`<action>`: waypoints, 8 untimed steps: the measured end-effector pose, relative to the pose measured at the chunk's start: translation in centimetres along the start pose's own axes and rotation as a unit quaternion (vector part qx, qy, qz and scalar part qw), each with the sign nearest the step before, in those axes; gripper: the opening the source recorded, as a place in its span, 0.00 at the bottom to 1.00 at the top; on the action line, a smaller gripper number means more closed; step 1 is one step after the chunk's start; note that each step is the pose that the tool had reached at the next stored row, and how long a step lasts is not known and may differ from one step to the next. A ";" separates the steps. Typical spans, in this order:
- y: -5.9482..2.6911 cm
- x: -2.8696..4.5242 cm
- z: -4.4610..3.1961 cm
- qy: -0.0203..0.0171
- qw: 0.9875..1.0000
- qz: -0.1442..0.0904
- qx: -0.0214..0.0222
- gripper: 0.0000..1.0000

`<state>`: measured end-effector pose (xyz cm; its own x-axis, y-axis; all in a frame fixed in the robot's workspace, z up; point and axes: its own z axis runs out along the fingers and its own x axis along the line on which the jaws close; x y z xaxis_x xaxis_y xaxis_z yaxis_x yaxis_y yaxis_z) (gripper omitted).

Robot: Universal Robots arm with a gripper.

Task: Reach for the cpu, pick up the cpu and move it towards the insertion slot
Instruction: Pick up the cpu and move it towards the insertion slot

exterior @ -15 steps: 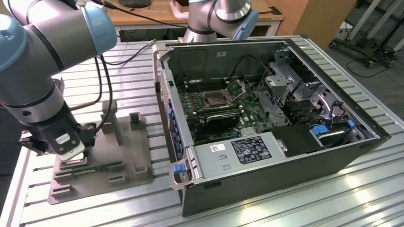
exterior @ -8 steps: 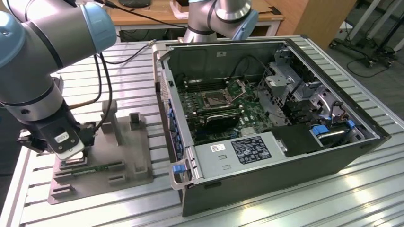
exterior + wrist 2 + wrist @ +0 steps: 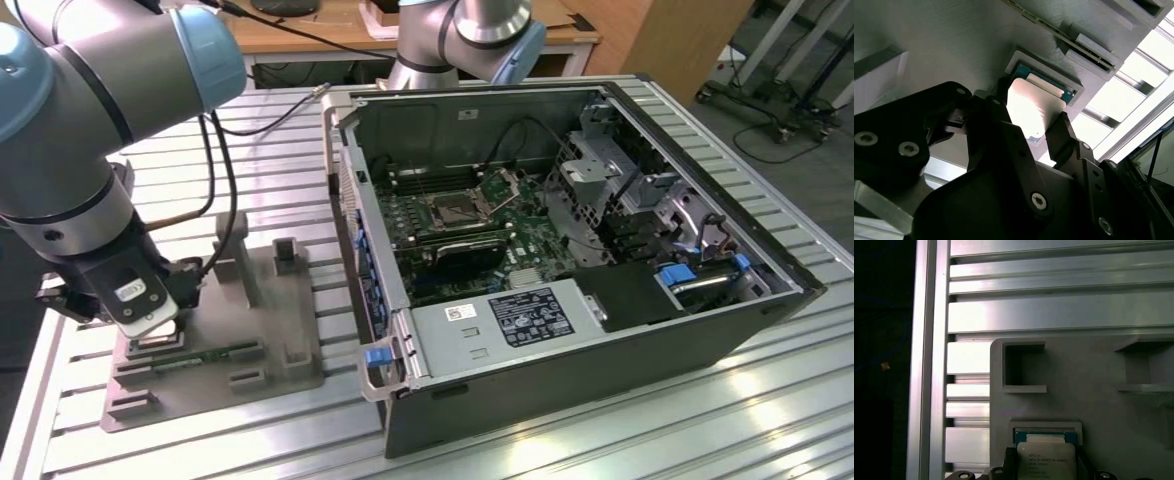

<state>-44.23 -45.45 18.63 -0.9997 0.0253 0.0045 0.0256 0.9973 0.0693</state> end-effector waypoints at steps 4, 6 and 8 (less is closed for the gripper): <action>0.01 -0.03 -0.10 0.000 1.000 0.000 0.000 0.54; 0.02 -0.04 -0.20 0.000 1.000 0.001 0.000 0.54; 0.03 -0.07 -0.32 0.000 1.000 0.001 0.001 0.54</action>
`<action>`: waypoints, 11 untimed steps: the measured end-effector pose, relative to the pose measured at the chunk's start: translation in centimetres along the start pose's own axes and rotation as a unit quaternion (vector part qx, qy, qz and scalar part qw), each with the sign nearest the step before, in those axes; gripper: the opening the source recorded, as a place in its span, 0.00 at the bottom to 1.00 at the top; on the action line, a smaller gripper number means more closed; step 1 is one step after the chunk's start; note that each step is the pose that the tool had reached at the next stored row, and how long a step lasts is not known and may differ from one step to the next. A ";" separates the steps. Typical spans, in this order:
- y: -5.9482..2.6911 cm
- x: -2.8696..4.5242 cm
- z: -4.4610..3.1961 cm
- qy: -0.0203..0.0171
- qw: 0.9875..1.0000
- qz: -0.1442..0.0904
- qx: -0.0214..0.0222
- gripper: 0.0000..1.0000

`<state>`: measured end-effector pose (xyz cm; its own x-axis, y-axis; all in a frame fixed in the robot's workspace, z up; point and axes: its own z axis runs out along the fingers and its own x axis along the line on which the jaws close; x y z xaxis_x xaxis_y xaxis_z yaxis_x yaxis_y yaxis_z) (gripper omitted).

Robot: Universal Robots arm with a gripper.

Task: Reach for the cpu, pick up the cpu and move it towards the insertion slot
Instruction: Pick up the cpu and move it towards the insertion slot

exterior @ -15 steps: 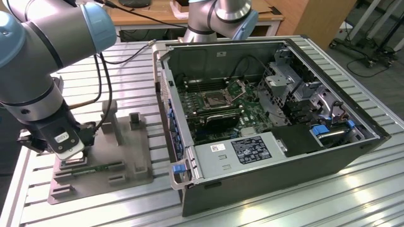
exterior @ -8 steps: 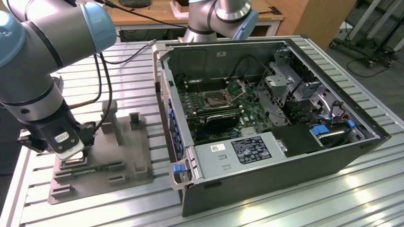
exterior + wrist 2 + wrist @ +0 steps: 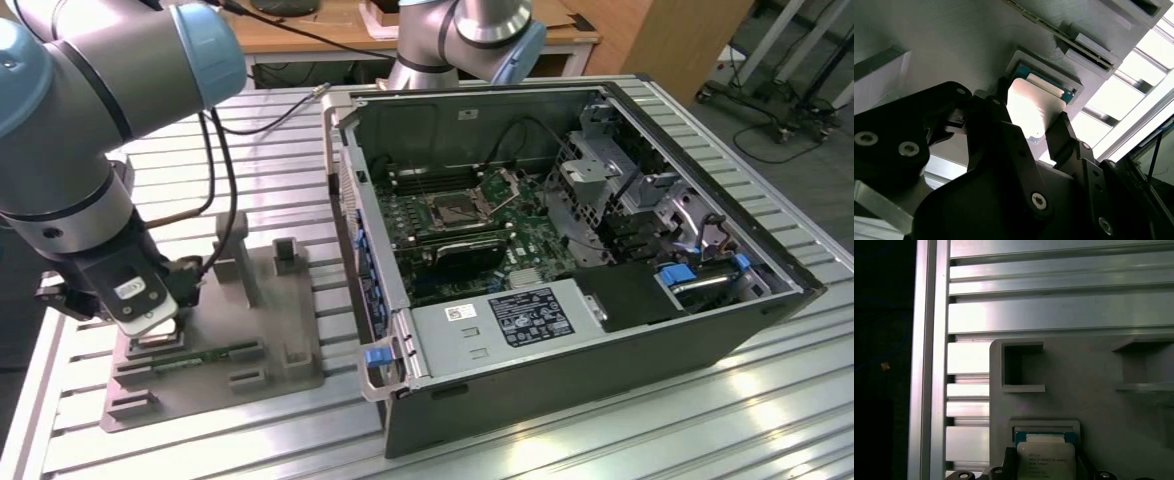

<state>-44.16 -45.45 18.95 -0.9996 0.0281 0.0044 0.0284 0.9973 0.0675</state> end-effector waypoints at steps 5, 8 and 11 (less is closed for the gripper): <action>0.01 -0.02 -0.11 0.000 1.000 0.002 0.001 0.54; 0.02 -0.03 -0.21 0.000 1.000 0.003 0.001 0.54; 0.03 -0.04 -0.36 0.000 1.000 0.003 0.001 0.54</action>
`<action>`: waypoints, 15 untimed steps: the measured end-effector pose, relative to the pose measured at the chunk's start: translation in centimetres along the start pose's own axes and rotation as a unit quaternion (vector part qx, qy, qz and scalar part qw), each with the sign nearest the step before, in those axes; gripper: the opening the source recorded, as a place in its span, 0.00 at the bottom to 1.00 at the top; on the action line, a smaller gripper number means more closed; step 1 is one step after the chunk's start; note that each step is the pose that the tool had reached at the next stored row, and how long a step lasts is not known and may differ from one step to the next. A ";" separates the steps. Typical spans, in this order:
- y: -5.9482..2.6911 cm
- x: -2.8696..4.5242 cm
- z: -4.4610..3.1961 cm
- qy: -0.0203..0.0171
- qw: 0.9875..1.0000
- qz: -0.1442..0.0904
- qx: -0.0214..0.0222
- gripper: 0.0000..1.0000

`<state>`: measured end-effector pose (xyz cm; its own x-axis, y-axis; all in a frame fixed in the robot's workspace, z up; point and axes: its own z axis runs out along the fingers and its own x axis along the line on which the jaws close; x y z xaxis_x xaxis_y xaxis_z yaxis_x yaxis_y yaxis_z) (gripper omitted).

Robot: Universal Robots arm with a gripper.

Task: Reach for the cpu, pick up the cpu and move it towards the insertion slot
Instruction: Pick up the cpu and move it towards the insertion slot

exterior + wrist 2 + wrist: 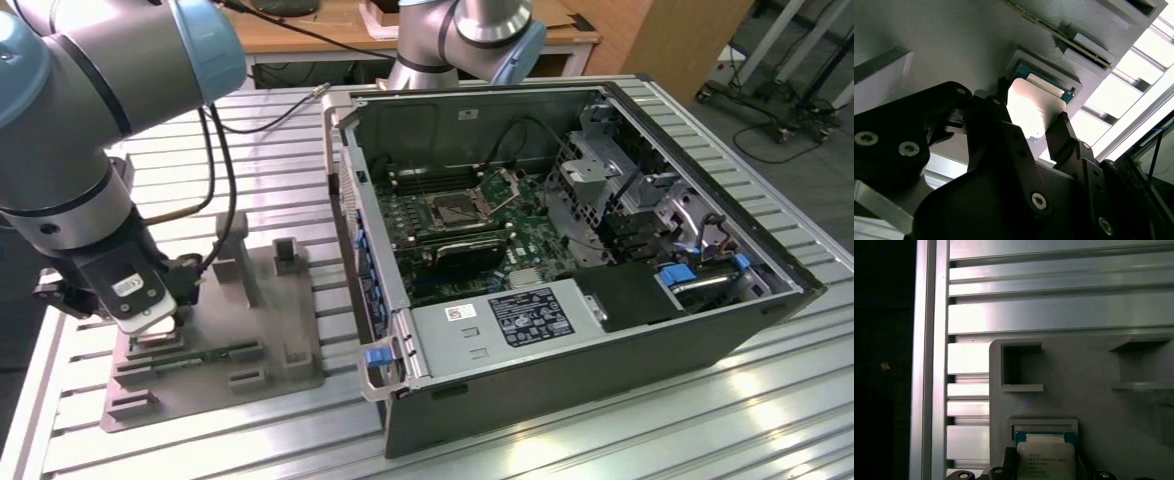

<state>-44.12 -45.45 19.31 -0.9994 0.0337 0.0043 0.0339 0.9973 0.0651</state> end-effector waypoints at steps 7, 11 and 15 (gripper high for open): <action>0.01 -0.01 -0.22 0.000 1.000 0.001 0.000 0.54; 0.03 -0.03 -0.43 0.000 1.000 0.001 0.000 0.54; 0.03 -0.03 -0.58 0.000 1.000 0.001 0.000 0.54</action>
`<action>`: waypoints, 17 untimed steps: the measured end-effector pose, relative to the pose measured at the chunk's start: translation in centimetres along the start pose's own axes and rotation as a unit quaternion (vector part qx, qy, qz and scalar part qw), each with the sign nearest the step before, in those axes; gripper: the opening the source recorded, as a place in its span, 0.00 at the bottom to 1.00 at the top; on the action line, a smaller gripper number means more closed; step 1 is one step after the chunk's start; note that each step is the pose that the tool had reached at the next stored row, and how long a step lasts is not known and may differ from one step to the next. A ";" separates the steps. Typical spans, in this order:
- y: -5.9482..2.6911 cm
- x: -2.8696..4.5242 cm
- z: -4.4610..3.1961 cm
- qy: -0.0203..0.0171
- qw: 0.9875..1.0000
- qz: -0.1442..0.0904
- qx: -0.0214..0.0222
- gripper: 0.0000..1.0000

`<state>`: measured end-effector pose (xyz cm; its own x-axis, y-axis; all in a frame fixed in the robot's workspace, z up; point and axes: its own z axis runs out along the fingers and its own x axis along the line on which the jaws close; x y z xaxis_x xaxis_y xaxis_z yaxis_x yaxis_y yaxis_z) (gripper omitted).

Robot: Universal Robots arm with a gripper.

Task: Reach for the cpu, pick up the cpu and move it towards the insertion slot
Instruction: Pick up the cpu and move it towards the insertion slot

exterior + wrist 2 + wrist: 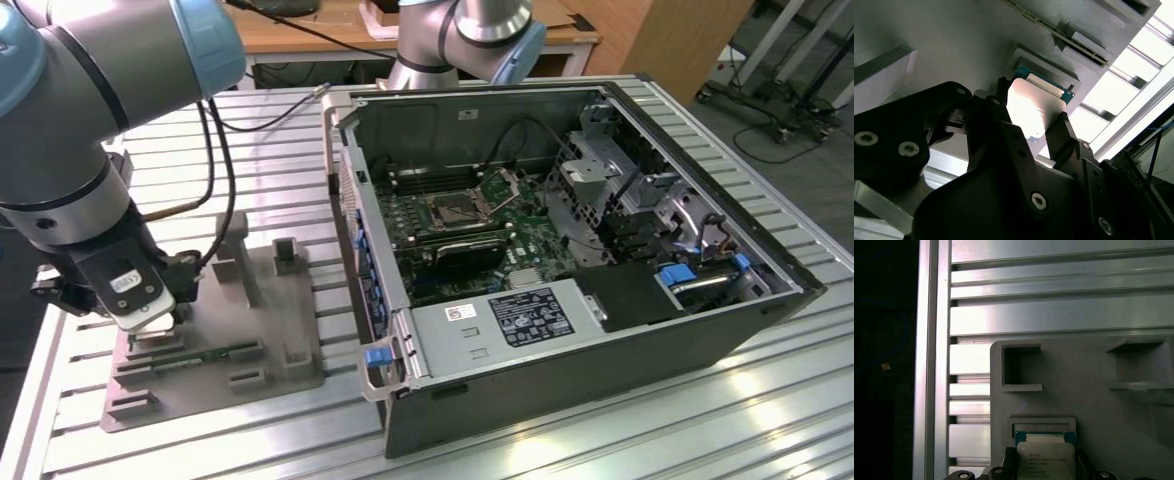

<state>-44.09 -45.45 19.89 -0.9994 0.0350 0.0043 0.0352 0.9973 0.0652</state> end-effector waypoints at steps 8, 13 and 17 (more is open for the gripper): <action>0.03 -0.04 -0.43 0.000 1.000 0.000 0.000 0.54; 0.06 -0.08 -0.75 0.000 1.000 0.000 0.000 0.54; 0.07 -0.09 -0.99 0.000 1.000 0.000 0.000 0.54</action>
<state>-44.00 -45.45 20.88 -0.9994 0.0351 0.0044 0.0353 0.9972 0.0661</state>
